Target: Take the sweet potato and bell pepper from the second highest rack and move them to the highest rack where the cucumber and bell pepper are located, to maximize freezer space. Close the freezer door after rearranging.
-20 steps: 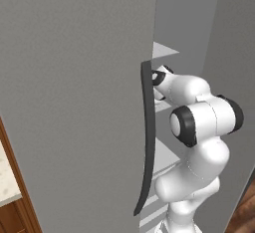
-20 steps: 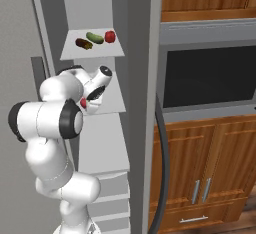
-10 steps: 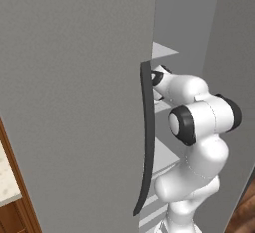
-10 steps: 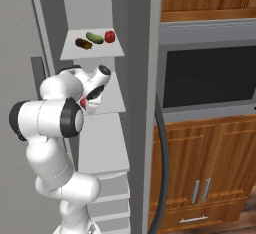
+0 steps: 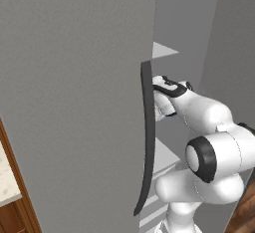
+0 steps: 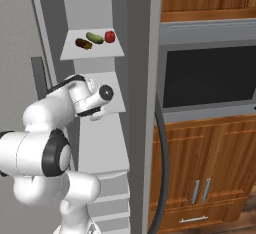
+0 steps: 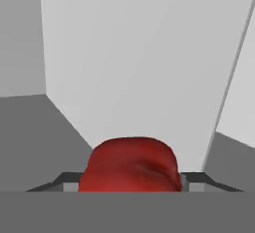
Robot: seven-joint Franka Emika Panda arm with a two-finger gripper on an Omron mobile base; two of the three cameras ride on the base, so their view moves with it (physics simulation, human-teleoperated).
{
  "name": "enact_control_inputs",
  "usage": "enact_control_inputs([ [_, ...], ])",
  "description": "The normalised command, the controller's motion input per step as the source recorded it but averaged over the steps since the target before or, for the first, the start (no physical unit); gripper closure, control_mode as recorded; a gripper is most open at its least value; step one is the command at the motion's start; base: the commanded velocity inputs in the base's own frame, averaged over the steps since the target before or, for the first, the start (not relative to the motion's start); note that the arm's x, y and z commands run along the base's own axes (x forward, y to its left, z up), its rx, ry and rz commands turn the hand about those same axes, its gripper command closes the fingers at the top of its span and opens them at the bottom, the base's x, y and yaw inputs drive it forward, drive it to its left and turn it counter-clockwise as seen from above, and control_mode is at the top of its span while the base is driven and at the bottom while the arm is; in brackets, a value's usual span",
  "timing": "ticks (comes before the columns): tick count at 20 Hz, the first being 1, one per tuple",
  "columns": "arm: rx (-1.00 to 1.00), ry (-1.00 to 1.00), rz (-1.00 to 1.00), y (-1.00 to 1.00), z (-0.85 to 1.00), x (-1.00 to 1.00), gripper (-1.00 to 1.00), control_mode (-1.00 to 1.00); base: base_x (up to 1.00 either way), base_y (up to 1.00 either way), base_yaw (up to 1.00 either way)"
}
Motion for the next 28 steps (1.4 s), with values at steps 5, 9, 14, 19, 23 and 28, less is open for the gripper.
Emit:
enact_control_inputs([
  [5,0.00,-0.35,0.00,-0.30,0.82,-0.62,1.00,-1.00,0.00,0.00,0.00],
  [9,0.00,-0.18,0.00,-0.23,0.99,-0.54,1.00,-1.00,0.00,0.00,0.00],
  [14,0.00,-0.12,0.00,-0.23,1.00,-0.56,1.00,-1.00,0.00,0.00,0.00],
  [19,0.00,-0.04,0.00,-0.26,1.00,-0.64,1.00,-1.00,0.00,0.00,0.00],
  [23,0.00,0.00,0.00,-0.28,1.00,-0.71,1.00,-1.00,0.00,0.00,0.00],
  [28,0.00,0.00,0.00,-0.29,0.98,-0.69,1.00,-1.00,0.00,0.00,0.00],
])
